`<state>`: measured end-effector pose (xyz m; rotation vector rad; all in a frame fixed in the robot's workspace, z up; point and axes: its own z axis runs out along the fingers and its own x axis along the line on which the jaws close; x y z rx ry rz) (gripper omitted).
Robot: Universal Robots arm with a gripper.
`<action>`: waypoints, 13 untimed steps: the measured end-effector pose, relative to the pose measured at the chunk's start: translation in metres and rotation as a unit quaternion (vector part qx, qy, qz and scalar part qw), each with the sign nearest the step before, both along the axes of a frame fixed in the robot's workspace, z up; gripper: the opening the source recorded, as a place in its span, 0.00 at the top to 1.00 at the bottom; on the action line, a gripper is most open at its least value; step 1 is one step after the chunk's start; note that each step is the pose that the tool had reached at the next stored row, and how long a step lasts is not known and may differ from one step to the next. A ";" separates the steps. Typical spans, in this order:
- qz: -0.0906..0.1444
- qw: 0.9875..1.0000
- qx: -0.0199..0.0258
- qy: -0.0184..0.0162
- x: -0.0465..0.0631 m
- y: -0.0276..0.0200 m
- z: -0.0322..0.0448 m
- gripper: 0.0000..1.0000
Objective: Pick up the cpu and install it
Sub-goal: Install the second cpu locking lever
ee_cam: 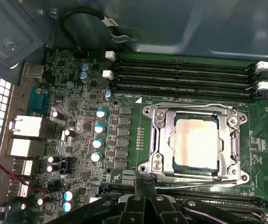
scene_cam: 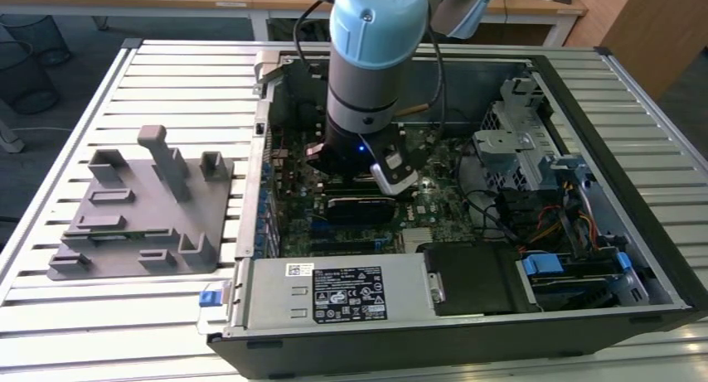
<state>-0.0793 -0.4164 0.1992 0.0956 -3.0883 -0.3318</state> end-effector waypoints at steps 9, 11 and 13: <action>0.000 1.000 0.019 0.000 0.000 -0.0001 -0.0039 0.89; 0.000 1.000 0.022 0.000 0.000 -0.0001 -0.0046 0.89; 0.000 1.000 0.025 0.000 0.000 -0.0001 -0.0052 0.89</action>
